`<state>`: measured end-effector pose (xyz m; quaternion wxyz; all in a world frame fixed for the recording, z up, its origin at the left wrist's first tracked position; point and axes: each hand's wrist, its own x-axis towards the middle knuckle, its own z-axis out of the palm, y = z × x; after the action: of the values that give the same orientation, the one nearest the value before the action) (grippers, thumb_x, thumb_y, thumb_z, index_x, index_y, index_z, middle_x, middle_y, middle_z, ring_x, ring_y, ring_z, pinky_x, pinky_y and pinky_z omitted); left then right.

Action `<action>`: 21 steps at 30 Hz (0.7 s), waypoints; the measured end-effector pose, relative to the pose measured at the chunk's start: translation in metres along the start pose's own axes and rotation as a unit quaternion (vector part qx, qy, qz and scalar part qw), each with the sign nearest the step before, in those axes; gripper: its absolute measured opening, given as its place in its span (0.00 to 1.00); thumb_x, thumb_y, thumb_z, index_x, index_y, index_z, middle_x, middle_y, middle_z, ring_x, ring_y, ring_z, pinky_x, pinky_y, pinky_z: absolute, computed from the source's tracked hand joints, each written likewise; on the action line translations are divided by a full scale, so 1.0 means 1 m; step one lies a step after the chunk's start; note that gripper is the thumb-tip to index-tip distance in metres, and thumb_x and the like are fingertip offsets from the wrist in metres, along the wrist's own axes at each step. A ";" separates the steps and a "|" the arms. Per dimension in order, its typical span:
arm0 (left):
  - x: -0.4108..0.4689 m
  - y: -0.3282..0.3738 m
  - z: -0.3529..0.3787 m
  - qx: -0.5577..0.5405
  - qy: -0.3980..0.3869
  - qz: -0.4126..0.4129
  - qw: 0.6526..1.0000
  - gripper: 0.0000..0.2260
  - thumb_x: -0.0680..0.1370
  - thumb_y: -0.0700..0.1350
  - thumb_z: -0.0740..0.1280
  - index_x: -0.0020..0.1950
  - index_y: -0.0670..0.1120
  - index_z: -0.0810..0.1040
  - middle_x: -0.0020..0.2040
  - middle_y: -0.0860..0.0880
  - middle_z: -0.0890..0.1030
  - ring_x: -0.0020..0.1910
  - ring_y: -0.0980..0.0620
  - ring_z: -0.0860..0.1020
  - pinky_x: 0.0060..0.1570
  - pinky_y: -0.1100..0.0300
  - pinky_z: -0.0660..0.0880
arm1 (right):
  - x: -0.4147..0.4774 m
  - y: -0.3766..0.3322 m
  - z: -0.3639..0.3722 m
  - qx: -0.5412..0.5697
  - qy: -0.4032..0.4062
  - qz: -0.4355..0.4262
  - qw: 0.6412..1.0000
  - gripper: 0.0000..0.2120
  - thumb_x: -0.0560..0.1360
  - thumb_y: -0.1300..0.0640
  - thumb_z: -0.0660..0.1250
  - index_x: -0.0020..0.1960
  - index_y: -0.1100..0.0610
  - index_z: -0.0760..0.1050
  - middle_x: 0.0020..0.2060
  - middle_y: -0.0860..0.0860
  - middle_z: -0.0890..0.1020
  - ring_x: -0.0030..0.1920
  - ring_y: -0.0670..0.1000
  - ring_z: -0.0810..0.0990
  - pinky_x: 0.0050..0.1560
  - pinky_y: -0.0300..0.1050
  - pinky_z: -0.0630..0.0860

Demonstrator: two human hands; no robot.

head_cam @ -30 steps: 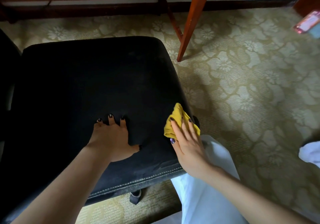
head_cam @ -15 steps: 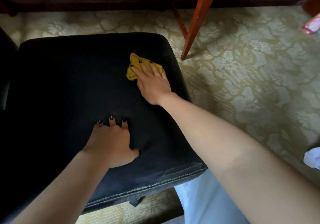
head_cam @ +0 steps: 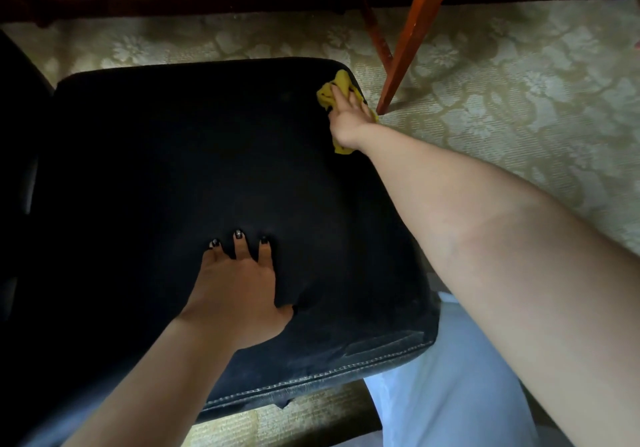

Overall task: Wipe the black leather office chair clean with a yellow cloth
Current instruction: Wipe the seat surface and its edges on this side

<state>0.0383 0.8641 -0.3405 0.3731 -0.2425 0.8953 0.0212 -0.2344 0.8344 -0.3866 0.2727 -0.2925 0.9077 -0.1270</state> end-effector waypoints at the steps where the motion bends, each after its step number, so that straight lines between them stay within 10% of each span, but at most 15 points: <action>1: 0.000 0.000 0.000 -0.002 0.002 0.000 1.000 0.43 0.75 0.69 0.51 0.77 0.43 0.39 0.76 0.33 0.46 0.73 0.31 0.54 0.73 0.44 0.53 | 0.000 0.006 -0.001 0.022 0.005 0.014 1.000 0.26 0.83 0.55 0.46 0.77 0.43 0.41 0.78 0.49 0.44 0.77 0.57 0.46 0.76 0.54 0.47; 7: -0.002 0.001 0.001 -0.010 0.014 -0.004 1.000 0.43 0.75 0.70 0.50 0.77 0.42 0.40 0.76 0.32 0.47 0.73 0.31 0.55 0.73 0.44 0.53 | -0.014 0.049 -0.001 0.133 -0.020 0.050 0.990 0.25 0.84 0.53 0.46 0.77 0.42 0.40 0.77 0.52 0.53 0.72 0.58 0.62 0.70 0.48 0.62; 21: -0.002 0.005 0.005 -0.053 0.007 -0.023 0.998 0.43 0.75 0.69 0.53 0.78 0.44 0.39 0.77 0.35 0.44 0.74 0.31 0.50 0.73 0.43 0.51 | -0.119 0.104 0.030 0.225 -0.044 0.048 0.972 0.25 0.84 0.52 0.46 0.77 0.42 0.40 0.77 0.48 0.50 0.76 0.55 0.55 0.73 0.54 0.54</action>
<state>0.0405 0.8705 -0.3430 0.3536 -0.2823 0.8899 0.0588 -0.1842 0.9861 -0.4020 0.3766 -0.1852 0.8561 -0.3017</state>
